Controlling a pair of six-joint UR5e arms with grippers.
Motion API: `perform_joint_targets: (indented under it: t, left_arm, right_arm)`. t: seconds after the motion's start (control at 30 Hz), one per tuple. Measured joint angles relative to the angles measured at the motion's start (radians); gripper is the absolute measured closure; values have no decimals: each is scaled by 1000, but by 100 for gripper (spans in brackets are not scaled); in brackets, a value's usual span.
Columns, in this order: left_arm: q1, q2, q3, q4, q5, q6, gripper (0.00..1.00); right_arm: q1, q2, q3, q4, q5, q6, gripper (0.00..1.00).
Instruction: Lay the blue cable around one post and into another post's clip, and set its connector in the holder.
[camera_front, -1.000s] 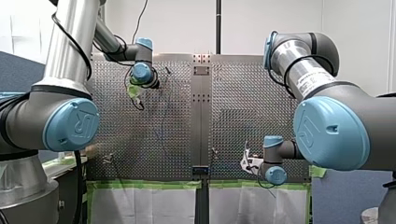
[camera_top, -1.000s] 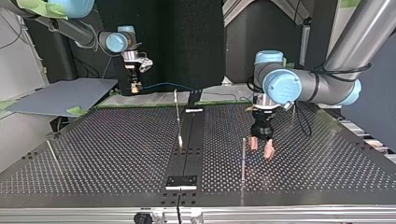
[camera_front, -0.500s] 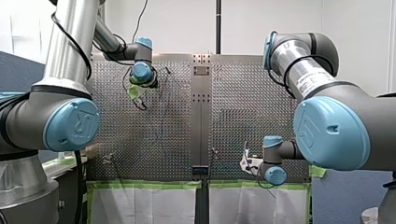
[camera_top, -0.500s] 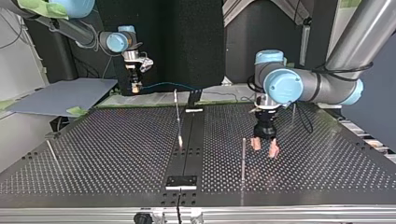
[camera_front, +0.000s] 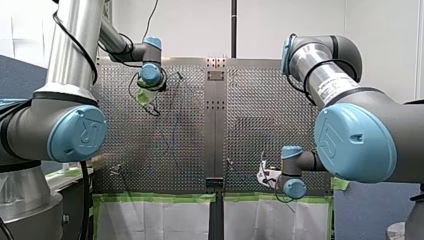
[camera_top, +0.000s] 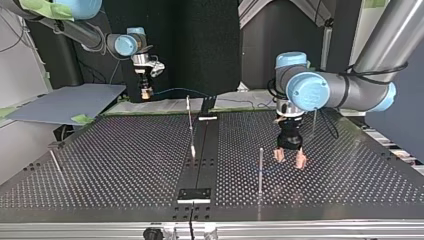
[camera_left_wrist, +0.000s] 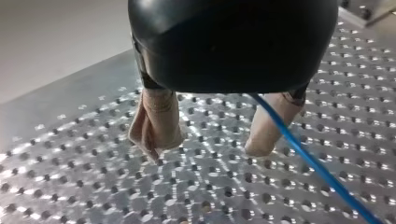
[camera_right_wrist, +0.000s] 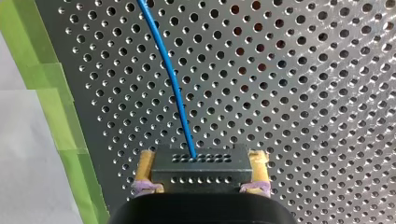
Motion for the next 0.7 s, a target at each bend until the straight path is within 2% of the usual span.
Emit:
perform_joint_targets:
  t: [0.1, 0.2, 0.53, 0.7]
  left_arm:
    - [2, 7, 0, -7, -19, -20, 0]
    - [3, 15, 0, -11, -32, -15, 0]
    - [-8, 46, -2, -42, -10, 17, 0]
    - [-14, 72, -21, -50, -5, 34, 0]
  right_arm:
    - [0, 0, 0, 0, 0, -1, 100]
    - [1, 0, 0, 0, 0, -1, 100]
    - [1, 1, 0, 1, 0, 1, 100]
    - [1, 1, 0, 0, 0, 3, 100]
